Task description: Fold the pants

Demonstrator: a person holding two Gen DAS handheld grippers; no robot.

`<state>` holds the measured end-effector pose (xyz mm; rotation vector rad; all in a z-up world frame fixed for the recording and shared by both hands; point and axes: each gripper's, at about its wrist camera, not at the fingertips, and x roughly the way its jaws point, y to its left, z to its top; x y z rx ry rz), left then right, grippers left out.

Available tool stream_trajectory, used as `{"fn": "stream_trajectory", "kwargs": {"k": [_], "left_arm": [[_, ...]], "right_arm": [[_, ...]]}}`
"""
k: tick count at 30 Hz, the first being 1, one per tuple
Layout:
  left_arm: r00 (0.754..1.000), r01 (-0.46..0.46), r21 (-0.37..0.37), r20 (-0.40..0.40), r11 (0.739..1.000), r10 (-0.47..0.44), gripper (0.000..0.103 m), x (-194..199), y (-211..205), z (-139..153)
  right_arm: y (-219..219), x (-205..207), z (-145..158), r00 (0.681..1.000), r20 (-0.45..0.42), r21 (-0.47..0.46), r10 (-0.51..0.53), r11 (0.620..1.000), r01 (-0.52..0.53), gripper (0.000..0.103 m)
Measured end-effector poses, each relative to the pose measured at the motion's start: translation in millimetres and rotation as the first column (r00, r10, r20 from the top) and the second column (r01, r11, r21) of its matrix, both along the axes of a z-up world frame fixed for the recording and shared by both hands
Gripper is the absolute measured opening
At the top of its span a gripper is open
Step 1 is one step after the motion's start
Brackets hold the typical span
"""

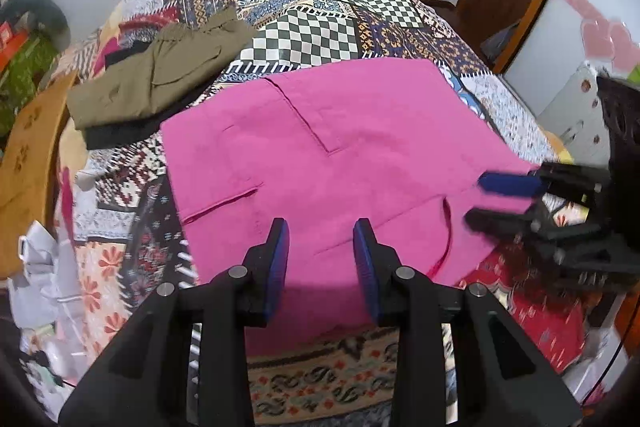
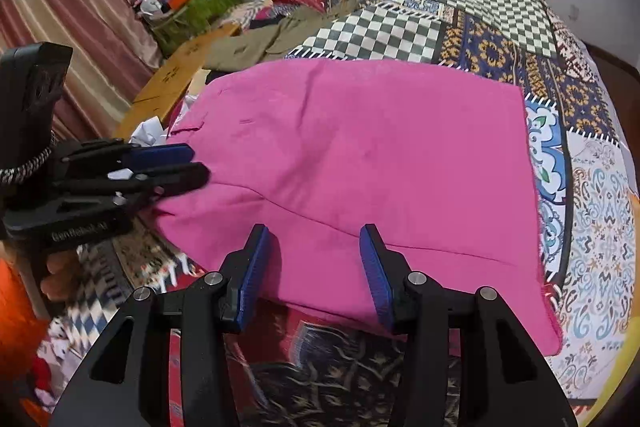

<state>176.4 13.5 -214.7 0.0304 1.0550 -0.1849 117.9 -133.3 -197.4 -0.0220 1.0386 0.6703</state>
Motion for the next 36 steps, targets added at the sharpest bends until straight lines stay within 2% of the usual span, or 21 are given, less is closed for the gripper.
{"fn": "stream_trajectory", "kwargs": {"k": [3,7,10,13,19,25,29,36], "left_arm": [[1.0,-0.006,0.072,0.009,0.997,0.005,0.039,-7.0,5.2,-1.2],[0.999,-0.033,0.051,0.006,0.998,0.033,0.043,-15.9,22.0,-0.6],[0.998,-0.068,0.042,0.01,0.997,0.067,0.052,-20.6,31.5,0.2],[0.996,-0.087,0.028,0.008,0.996,0.087,0.054,-24.8,36.9,0.0],[0.992,-0.128,0.056,0.016,0.99,0.127,0.055,-32.0,46.9,-1.1],[0.986,-0.167,0.031,-0.013,0.986,0.167,0.055,-31.8,62.8,-1.9],[0.982,-0.187,0.053,0.011,0.981,0.187,0.055,-26.8,67.6,9.5],[0.967,-0.254,0.026,0.039,0.967,0.253,0.058,7.1,89.0,30.1]], "right_arm": [[-12.0,-2.5,1.5,1.0,0.018,-0.04,-0.019,0.999,0.02,0.043],[-33.7,-6.4,0.8,0.998,0.023,-0.05,-0.061,0.997,0.062,0.043],[-45.5,-5.5,0.6,0.995,0.018,-0.055,-0.095,0.994,0.096,0.043],[-59.6,-6.6,-1.1,0.991,0.01,-0.053,-0.13,0.99,0.13,0.043],[-87.7,-7.3,-4.6,0.981,0.001,-0.07,-0.196,0.978,0.196,0.043],[-106.2,-9.0,-5.0,0.972,-0.005,-0.089,-0.235,0.968,0.234,0.043],[-106.1,-6.5,4.5,0.974,0.03,-0.143,-0.224,0.964,0.226,0.043],[-111.0,8.6,39.9,0.966,0.105,-0.075,-0.235,0.967,0.243,0.043]]}}
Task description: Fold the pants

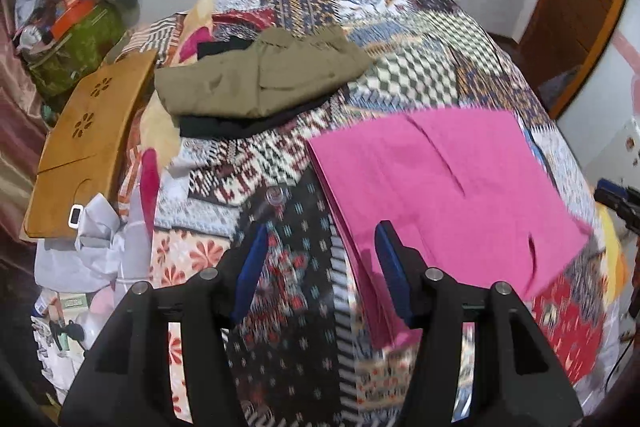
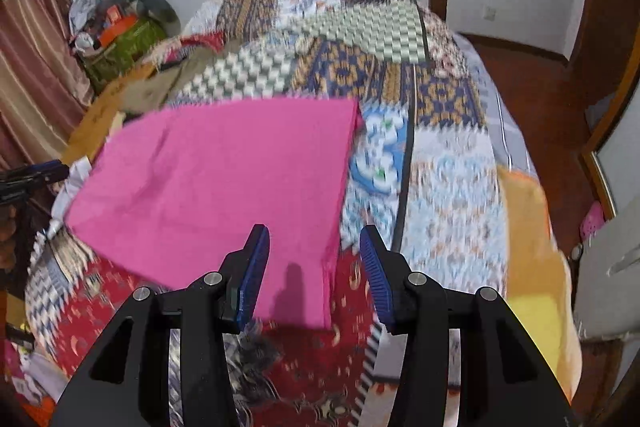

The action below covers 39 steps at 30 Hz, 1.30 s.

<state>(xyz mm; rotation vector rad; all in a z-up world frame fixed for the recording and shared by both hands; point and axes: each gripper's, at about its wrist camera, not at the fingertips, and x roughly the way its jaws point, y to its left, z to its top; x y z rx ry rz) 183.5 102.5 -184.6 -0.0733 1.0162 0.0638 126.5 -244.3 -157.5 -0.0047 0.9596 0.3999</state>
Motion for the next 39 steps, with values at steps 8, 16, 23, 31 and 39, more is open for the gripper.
{"fn": "stream_trajectory", "kwargs": {"k": [8,16,23,31,39], "left_arm": [[0.998,-0.059,-0.044,-0.018,0.997,0.058,0.069,67.1,20.2,-8.5],[0.989,-0.073,-0.101,-0.132,0.992,0.06,0.069,116.1,26.2,-54.6],[0.984,-0.055,-0.179,-0.177,0.982,0.023,0.058,120.8,23.1,-78.2],[0.988,-0.033,-0.21,-0.157,0.977,-0.001,0.035,119.6,15.0,-75.8],[0.992,-0.042,-0.044,-0.117,0.998,0.036,0.018,111.2,3.4,-76.7]], "right_arm": [[19.3,48.8,7.5,0.999,0.049,0.027,0.008,1.0,-0.01,0.046],[31.8,118.6,-28.0,1.0,-0.01,0.021,0.002,1.0,-0.002,0.047],[30.1,176.4,-73.5,0.995,-0.094,0.031,-0.031,0.999,0.034,0.046],[38.3,192.9,-101.9,0.99,-0.139,0.064,0.002,0.998,0.007,0.021],[54.4,187.9,-104.5,0.995,-0.078,-0.066,0.059,0.996,-0.064,0.008]]}}
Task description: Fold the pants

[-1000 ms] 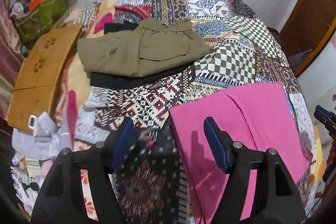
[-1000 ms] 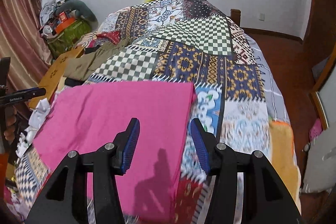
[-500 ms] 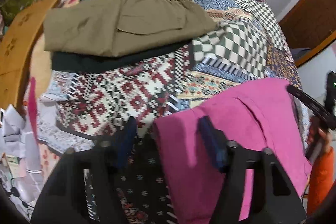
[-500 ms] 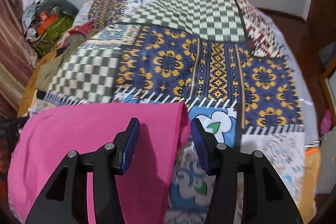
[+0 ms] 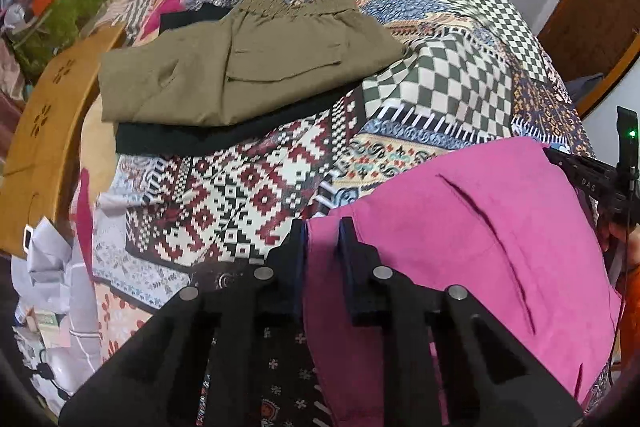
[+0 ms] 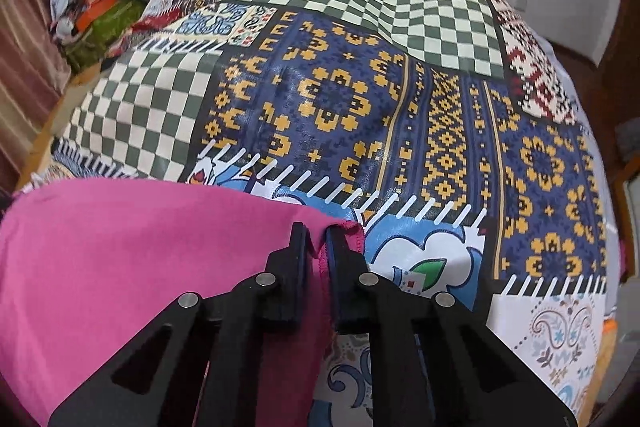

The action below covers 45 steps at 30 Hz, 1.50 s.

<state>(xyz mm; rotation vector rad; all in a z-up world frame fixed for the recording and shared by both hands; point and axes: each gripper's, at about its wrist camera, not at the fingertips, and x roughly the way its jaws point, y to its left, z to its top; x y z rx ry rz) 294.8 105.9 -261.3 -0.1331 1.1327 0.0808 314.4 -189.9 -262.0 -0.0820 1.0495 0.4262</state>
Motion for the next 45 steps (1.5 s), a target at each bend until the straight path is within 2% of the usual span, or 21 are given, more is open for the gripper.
{"fn": "stream_trajectory", "kwargs": {"k": [2,3,5,6,8,11,14,16,17,20,22,23,24,25,26,30,33,38,40,43,45], "left_arm": [[1.0,-0.011,0.006,-0.001,1.0,0.011,0.018,-1.1,3.8,-1.8],[1.0,-0.019,0.039,-0.002,0.999,0.02,0.013,-1.6,3.8,-2.2],[0.999,-0.04,0.162,-0.016,0.986,0.043,0.002,-2.8,4.0,-7.7],[0.997,-0.052,0.183,-0.041,0.982,0.06,0.002,-3.3,8.3,-12.9],[0.992,-0.072,0.094,-0.096,0.993,0.081,0.002,-6.6,25.8,-23.6],[0.992,-0.106,0.047,-0.061,0.993,0.108,0.002,-17.2,41.8,-11.3],[0.995,-0.096,0.055,0.013,0.994,0.095,0.003,-24.6,42.1,15.3],[0.996,-0.073,0.071,0.055,0.995,0.07,0.006,-27.0,35.7,32.2],[0.996,-0.059,0.071,0.078,0.996,0.053,0.008,-27.2,30.9,42.1],[0.991,-0.023,0.069,0.133,0.997,0.014,0.019,-28.0,14.9,65.2],[0.986,0.002,0.067,0.164,0.998,-0.013,0.031,-26.4,2.3,77.3],[0.984,0.014,0.068,0.179,0.998,-0.026,0.042,-25.1,-4.5,81.7],[0.981,0.024,0.071,0.192,0.997,-0.037,0.052,-24.5,-10.4,85.7],[0.977,0.034,0.076,0.206,0.996,-0.05,0.058,-23.2,-15.5,88.8],[0.974,0.044,0.088,0.216,0.995,-0.062,0.068,-21.0,-21.7,91.7],[0.969,0.078,0.091,0.226,0.993,-0.097,0.077,-13.6,-35.5,93.6],[0.972,0.096,0.079,0.209,0.992,-0.111,0.078,-8.0,-40.7,88.1],[0.979,0.15,0.063,0.128,0.987,-0.157,0.078,3.1,-49.2,62.8],[0.981,0.171,0.059,0.085,0.984,-0.175,0.078,5.2,-52.7,50.0],[0.981,0.196,0.022,-0.012,0.98,-0.196,0.079,8.8,-53.2,26.3],[0.984,0.18,0.02,-0.005,0.983,-0.18,0.088,4.0,-49.6,19.4]], "right_arm": [[4.0,-0.3,-1.2,1.0,0.01,-0.026,0.004,1.0,-0.004,0.007],[6.3,-0.4,-2.2,1.0,0.015,-0.039,0.002,0.999,-0.002,0.007],[11.2,0.4,-3.1,1.0,0.024,-0.067,-0.001,0.998,0.002,0.007],[13.7,1.9,-4.6,1.0,0.031,-0.088,-0.002,0.996,0.005,0.006],[16.7,2.1,-4.6,0.999,0.04,-0.111,-0.007,0.994,0.011,0.006],[10.3,-2.2,0.0,1.0,0.021,-0.116,-0.018,0.993,0.02,0.006],[-8.6,-11.0,21.0,0.999,0.019,-0.096,-0.041,0.994,0.043,0.008],[-12.7,-14.9,36.2,0.999,0.022,-0.081,-0.05,0.995,0.051,0.013],[-14.2,-19.9,48.6,0.998,0.032,-0.062,-0.05,0.997,0.051,0.016],[-10.2,-36.6,80.1,0.996,0.088,-0.018,-0.026,0.999,0.027,0.038],[-0.4,-52.6,102.8,0.99,0.14,0.008,0.01,1.0,-0.011,0.053],[6.4,-55.7,110.1,0.988,0.153,0.017,0.027,0.999,-0.03,0.058],[11.5,-58.2,116.1,0.986,0.161,0.026,0.042,0.999,-0.046,0.068],[17.6,-59.2,121.6,0.984,0.17,0.037,0.055,0.997,-0.063,0.076],[23.9,-59.7,125.0,0.982,0.178,0.048,0.067,0.996,-0.076,0.079],[50.3,-69.2,128.3,0.974,0.183,0.089,0.129,0.985,-0.148,0.081],[69.4,-70.7,116.7,0.974,0.155,0.103,0.166,0.978,-0.183,0.082],[91.6,-73.9,82.8,0.974,0.063,0.084,0.216,0.972,-0.221,0.082],[100.3,-73.8,64.5,0.969,-0.003,0.067,0.247,0.967,-0.247,0.081],[103.5,-80.1,45.5,0.958,-0.066,0.056,0.28,0.959,-0.276,0.081],[98.6,-84.5,46.8,0.957,-0.056,0.065,0.284,0.958,-0.281,0.082]]}}
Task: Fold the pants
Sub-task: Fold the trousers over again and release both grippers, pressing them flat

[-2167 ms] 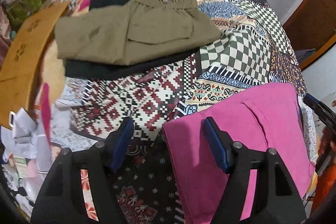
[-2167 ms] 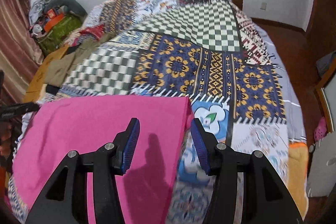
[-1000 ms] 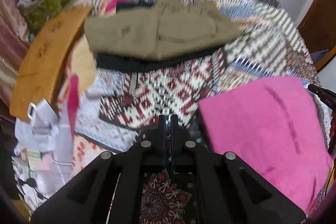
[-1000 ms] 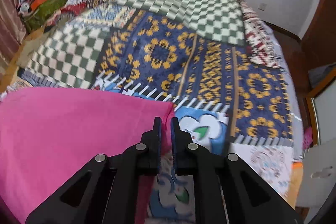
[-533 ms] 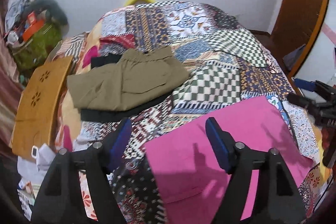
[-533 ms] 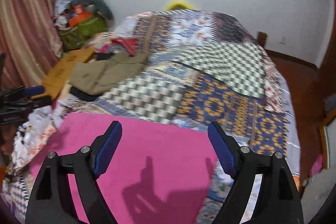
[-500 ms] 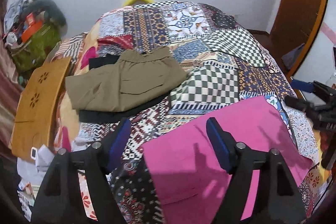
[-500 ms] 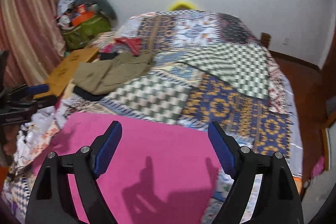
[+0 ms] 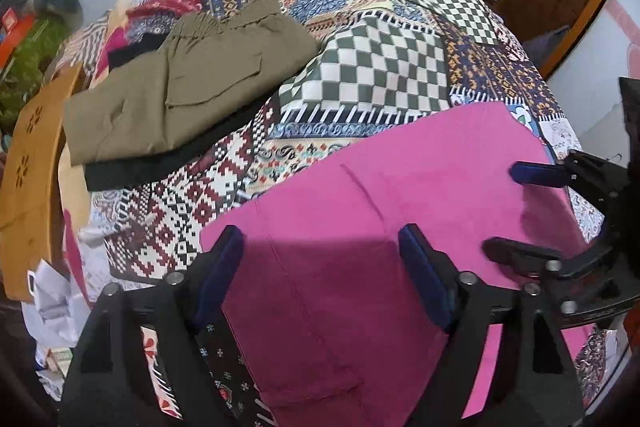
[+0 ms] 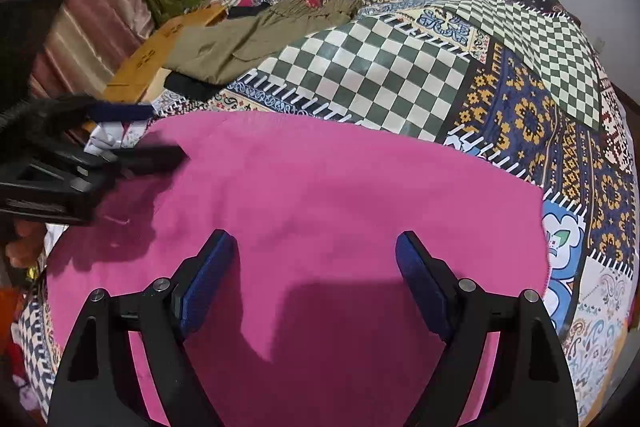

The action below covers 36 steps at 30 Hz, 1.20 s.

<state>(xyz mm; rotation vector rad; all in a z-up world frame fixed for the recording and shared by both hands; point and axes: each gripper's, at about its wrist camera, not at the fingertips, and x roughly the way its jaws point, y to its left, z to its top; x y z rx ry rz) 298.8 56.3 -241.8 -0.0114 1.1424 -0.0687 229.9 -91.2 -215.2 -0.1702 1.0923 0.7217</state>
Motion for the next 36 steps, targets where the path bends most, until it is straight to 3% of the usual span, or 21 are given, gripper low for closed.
{"fn": "stream_trajectory", "kwargs": {"k": [11,24,33,36], "left_arm": [[0.999,0.007,0.07,0.037,0.998,-0.01,0.092,-40.2,2.2,7.9],[0.998,-0.014,0.127,0.062,0.992,0.006,0.093,-94.1,2.5,21.4],[0.995,-0.069,0.125,0.082,0.99,0.059,0.093,-129.8,15.7,28.7],[0.988,-0.119,0.091,0.109,0.989,0.109,0.093,-140.5,24.1,39.2]], "right_arm": [[-39.7,-28.4,0.8,0.997,-0.004,-0.028,-0.075,0.997,0.075,0.082],[-69.5,-75.4,13.4,0.988,0.069,-0.123,-0.137,0.982,0.145,0.084],[-81.2,-101.4,23.1,0.982,0.103,-0.161,-0.159,0.972,0.174,0.084],[-78.3,-106.6,33.8,0.978,0.132,-0.146,-0.159,0.973,0.178,0.084]]}}
